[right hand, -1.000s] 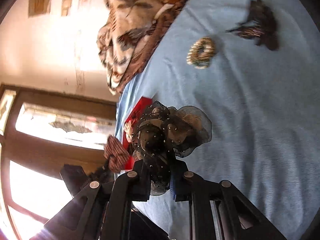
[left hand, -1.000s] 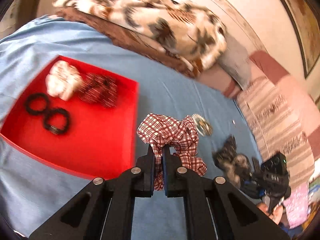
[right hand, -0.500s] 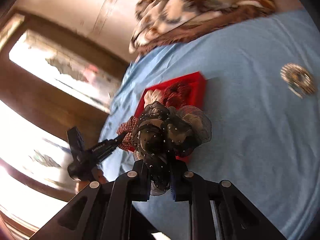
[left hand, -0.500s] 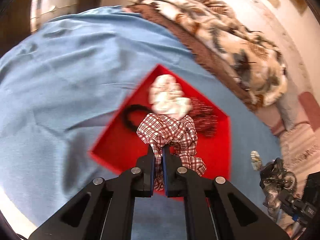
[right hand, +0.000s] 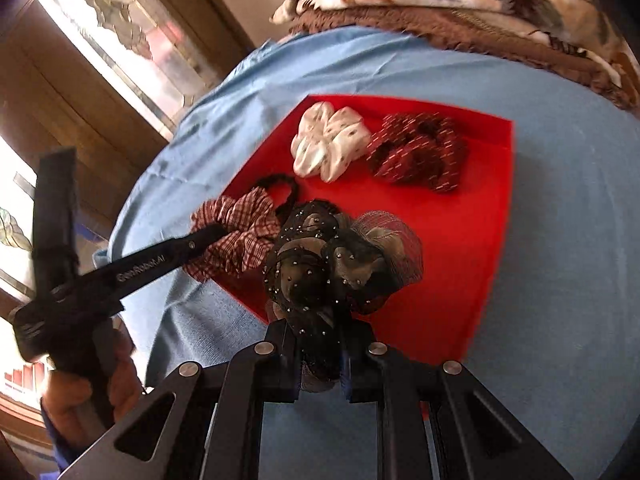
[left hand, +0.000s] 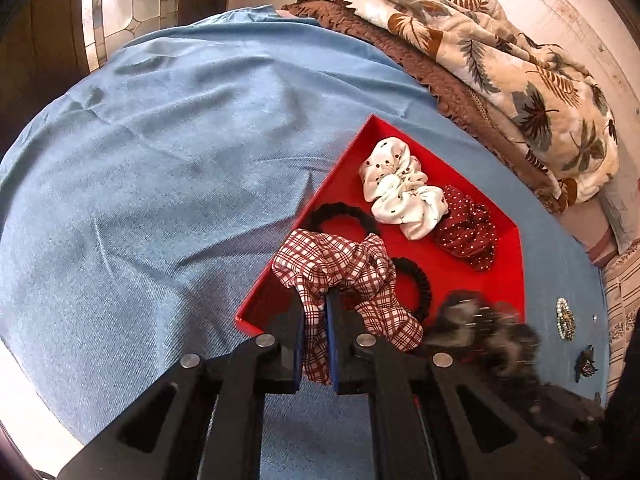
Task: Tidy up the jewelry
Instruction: 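Carry both scrunchies to the red tray and open both tools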
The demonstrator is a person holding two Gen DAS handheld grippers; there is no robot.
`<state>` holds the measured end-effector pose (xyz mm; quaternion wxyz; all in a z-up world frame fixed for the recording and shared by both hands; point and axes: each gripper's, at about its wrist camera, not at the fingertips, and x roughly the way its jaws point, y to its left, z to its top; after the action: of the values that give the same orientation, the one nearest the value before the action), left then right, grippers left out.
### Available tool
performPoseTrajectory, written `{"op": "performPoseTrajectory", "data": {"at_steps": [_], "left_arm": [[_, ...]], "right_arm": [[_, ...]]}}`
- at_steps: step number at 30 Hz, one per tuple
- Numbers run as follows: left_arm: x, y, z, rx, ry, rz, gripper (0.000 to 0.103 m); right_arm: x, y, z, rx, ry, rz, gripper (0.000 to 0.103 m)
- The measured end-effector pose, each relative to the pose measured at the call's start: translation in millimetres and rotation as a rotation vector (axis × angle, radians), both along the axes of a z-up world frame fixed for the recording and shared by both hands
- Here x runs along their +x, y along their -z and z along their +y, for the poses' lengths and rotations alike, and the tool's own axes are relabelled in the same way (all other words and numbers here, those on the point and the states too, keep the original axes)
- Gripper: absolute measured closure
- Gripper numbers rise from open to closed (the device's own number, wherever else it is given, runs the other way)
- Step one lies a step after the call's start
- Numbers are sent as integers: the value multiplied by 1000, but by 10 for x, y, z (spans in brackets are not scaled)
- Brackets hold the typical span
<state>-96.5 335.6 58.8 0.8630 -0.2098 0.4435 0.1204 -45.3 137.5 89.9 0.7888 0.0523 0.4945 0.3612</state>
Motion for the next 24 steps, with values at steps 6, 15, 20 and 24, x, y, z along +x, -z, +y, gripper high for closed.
{"op": "performPoseTrajectory", "data": {"at_steps": [6,15,20,24], "left_arm": [[-48,-92,-27,-16,19,-63,89],[-117,-198,-65,-20,3,-130,72],[-137,-205,-70,-16,-7,-139,71],[-145,-218,-69,-9,-13,-145,71]], "right_arm": [[-67,45,170,-84,-14,-81,84],[-93,-27,95,-103,13,-126,50],[-144,-72,-60,-102,30,-138,47],[-220,-179,-216,-107,65,-193,47]]}}
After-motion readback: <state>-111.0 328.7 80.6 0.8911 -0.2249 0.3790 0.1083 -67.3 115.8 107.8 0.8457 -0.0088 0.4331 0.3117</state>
